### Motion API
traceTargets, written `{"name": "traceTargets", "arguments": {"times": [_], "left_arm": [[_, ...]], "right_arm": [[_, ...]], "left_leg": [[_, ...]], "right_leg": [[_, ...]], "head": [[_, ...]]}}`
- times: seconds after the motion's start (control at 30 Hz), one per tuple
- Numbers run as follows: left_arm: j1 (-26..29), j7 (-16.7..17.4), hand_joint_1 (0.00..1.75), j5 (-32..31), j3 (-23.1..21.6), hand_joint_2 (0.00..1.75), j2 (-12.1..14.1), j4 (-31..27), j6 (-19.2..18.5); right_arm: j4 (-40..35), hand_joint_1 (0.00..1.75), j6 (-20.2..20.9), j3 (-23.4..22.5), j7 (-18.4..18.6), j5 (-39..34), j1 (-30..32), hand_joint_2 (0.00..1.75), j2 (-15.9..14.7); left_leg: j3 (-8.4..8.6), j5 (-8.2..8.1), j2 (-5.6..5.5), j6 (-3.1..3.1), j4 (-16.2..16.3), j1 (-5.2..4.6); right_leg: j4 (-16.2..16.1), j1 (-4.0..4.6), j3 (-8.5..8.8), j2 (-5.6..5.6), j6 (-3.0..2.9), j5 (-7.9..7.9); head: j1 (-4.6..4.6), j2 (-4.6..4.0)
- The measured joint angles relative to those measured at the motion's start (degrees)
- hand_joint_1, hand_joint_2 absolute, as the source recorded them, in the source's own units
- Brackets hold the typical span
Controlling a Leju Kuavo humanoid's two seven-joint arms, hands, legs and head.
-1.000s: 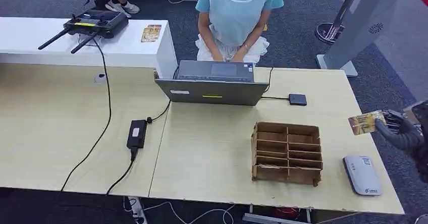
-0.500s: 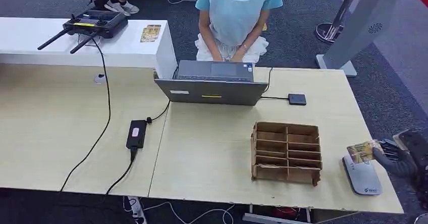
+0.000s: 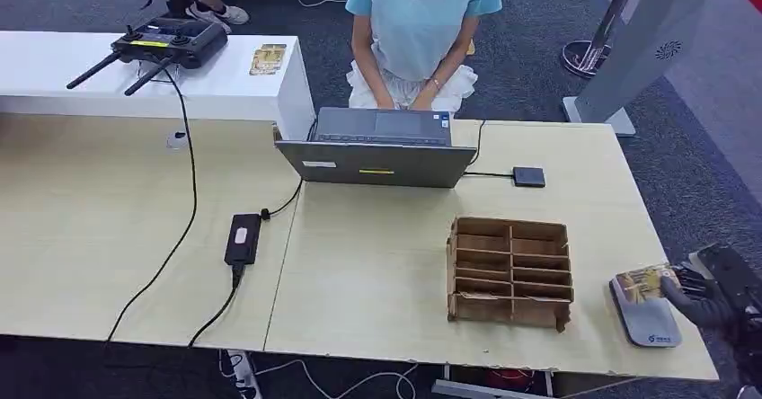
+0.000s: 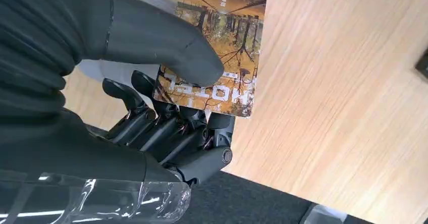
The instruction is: Pass the card to the sensor for recognition and then transmit it.
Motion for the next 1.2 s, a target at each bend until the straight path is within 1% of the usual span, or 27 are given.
{"name": "traceTargets", "arguments": {"times": [0.17,0.4,0.73,1.2], "left_arm": [[-0.01,0.0,0.0,-0.11,0.13,0.0,0.0,0.0,0.0],[-0.05,0.0,0.0,-0.37,0.26,0.0,0.0,0.0,0.0],[-0.09,0.02,0.0,-1.18,0.9,0.0,0.0,0.0,0.0],[-0.3,0.0,0.0,-2.36,1.29,0.0,0.0,0.0,-0.24]], "right_arm": [[0.66,1.75,-0.53,-1.09,0.02,1.14,0.3,1.75,0.9],[1.36,1.75,-0.53,-2.12,0.02,1.55,0.96,1.75,1.11],[1.62,1.75,-0.44,-4.22,1.07,5.49,1.37,1.75,1.77],[2.03,1.75,-0.66,-4.39,1.92,10.16,1.28,1.75,2.67]], "left_leg": [[-0.01,0.0,0.0,0.0,0.0,0.0],[-0.01,0.0,0.0,0.0,0.0,0.0],[-0.01,0.0,0.01,0.0,0.0,0.0],[-0.02,0.0,0.0,0.0,0.0,0.0]], "right_leg": [[0.0,0.0,0.0,0.0,0.0,0.0],[0.0,0.0,0.0,0.0,0.0,0.0],[0.0,0.0,0.0,0.0,0.0,0.0],[0.0,0.0,0.0,0.0,0.0,0.0]], "head": [[0.02,0.02],[0.0,0.0],[0.0,0.0],[0.0,0.02]]}}
